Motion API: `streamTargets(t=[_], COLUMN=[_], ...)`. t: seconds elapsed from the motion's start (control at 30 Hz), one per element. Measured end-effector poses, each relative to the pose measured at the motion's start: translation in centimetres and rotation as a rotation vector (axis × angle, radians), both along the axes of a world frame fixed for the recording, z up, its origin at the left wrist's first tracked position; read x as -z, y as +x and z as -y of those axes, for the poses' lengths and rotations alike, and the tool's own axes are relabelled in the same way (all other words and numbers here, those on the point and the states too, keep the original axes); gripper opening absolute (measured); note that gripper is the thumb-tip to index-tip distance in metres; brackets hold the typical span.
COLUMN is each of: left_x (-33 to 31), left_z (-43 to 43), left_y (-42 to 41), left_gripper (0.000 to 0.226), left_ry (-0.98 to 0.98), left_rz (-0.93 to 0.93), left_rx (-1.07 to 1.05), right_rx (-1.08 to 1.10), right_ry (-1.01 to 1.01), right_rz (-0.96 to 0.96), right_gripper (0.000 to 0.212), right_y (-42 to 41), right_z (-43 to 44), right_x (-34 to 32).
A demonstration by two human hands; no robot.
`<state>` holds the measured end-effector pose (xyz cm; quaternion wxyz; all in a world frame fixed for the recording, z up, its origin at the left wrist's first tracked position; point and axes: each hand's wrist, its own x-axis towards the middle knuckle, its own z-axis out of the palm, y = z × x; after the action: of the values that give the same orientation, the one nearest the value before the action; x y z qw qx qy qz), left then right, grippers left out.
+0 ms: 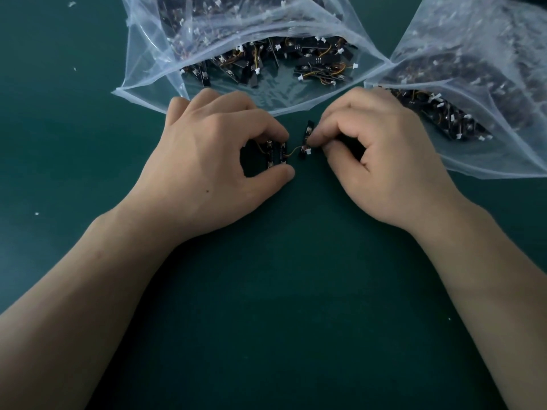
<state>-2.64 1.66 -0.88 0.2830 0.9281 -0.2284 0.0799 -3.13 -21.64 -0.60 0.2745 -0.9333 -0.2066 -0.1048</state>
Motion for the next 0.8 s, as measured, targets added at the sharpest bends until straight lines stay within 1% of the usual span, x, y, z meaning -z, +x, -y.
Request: streamTargets(t=[0.27,0.47,0.67,0.8], left_x=[-0.06,-0.16,-0.25,-0.17], left_z=[-0.03,0.04,0.00,0.07], left_y=[0.00,-0.06,-0.11,-0.10], left_gripper=[0.037,0.037,0.039,0.040], left_ry=[-0.004,-0.008,-0.005,-0.013], left_rz=[-0.009,-0.021,-0.024,-0.015], left_rx=[-0.001,-0.001,-0.003,-0.002], right_rx=[0.050,0.002,-0.018,-0.010], right_ry=[-0.018,-0.024,-0.023,-0.019], right_rz=[0.011,0.000,-0.018,-0.028], right_gripper=[0.019,0.016,0.026,0.022], right_y=[0.01,-0.01,0.07,0.08], right_z=[0.04,0.01,0.17,0.13], right_x=[0.07,0.06,-0.01,0.08])
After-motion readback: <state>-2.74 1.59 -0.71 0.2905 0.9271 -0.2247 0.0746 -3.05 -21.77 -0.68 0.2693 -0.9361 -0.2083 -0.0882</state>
